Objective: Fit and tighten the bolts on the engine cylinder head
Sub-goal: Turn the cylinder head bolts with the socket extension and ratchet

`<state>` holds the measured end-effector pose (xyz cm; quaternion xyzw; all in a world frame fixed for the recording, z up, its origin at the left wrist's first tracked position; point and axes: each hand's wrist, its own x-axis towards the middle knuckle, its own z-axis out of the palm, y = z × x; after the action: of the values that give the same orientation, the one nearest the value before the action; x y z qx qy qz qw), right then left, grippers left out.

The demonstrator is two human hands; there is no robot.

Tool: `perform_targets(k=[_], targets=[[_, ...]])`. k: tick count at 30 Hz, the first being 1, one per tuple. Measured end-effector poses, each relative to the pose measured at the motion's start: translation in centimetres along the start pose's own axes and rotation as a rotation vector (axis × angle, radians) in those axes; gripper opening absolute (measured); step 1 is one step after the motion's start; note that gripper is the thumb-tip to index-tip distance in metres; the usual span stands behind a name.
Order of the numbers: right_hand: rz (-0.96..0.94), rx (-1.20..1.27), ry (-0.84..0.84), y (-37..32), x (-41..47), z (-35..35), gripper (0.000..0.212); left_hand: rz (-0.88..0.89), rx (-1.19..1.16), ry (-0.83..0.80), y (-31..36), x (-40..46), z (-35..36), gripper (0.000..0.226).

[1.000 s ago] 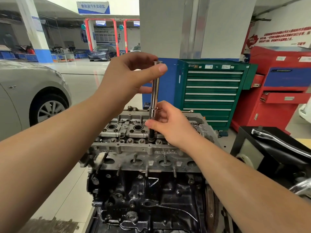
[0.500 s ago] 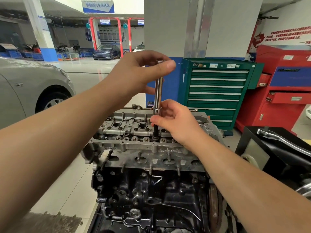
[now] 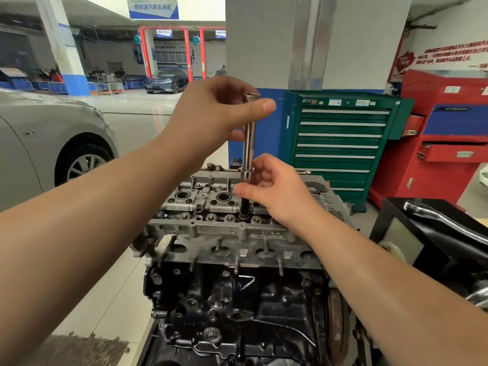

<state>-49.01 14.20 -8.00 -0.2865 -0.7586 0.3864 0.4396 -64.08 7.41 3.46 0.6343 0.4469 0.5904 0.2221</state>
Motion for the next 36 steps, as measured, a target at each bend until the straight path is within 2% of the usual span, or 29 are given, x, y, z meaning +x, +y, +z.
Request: perform_targets(k=[2,4,7,10,12,15,18,19,21,23,24,26,28,30,32,34,36], targets=[[0.001,-0.022,0.001,0.0,-0.1,0.1,0.054,0.028,0.031,0.049,0.0,0.1,0.3,0.032],[0.019,0.022,-0.043,-0.3,-0.2,-0.1,0.056,0.027,0.015,0.006,0.1,0.2,0.1,0.022],[-0.013,0.11,-0.132,-0.4,-0.5,-0.4,0.03,-0.029,-0.1,-0.075,-0.1,0.3,-0.8,0.018],[-0.009,0.09,-0.089,-0.4,-0.3,-0.3,0.027,-0.067,-0.124,-0.074,-0.1,-0.1,-0.7,0.023],[-0.014,0.026,-0.012,-0.4,-0.2,0.0,0.031,-0.058,-0.119,-0.022,-0.2,-0.5,0.1,0.026],[-0.028,-0.043,0.065,-0.4,-0.4,0.2,0.041,-0.111,-0.24,0.03,-0.2,-1.0,2.6,0.03],[-0.005,-0.013,-0.022,-0.5,-0.5,0.2,0.04,-0.166,-0.318,0.088,0.1,-0.8,4.1,0.025],[-0.004,0.025,-0.067,-0.6,-0.6,0.2,0.036,-0.199,-0.384,0.075,0.2,-0.6,4.0,0.027],[-0.018,0.106,-0.137,-0.7,-0.6,-0.1,0.028,-0.269,-0.498,-0.06,0.4,0.0,3.3,0.034],[-0.027,0.129,-0.141,-0.7,-0.6,-0.2,0.025,-0.303,-0.489,-0.158,0.6,0.4,2.8,0.039],[-0.022,0.131,-0.112,-0.6,-0.6,-0.1,0.024,-0.314,-0.433,-0.123,0.8,0.6,2.9,0.04],[-0.014,0.088,-0.021,-0.5,-0.3,0.0,0.033,-0.297,-0.279,0.069,1.0,0.3,3.5,0.038],[-0.016,0.026,0.012,-0.2,0.0,0.0,0.04,-0.193,-0.22,0.268,0.7,-0.4,4.3,0.037],[-0.005,0.011,0.001,0.1,0.2,0.1,0.045,-0.09,-0.216,0.367,-0.1,-1.2,4.8,0.036],[0.011,0.013,-0.021,-0.1,0.2,0.1,0.045,-0.033,-0.139,0.373,-0.7,-1.5,5.0,0.033],[0.002,0.055,-0.084,-0.4,0.0,0.0,0.034,-0.013,-0.112,0.333,-0.6,-1.5,4.8,0.029],[-0.021,0.114,-0.14,-0.5,-0.3,-0.2,0.026,-0.055,-0.243,0.22,-0.4,-1.4,4.1,0.026]])
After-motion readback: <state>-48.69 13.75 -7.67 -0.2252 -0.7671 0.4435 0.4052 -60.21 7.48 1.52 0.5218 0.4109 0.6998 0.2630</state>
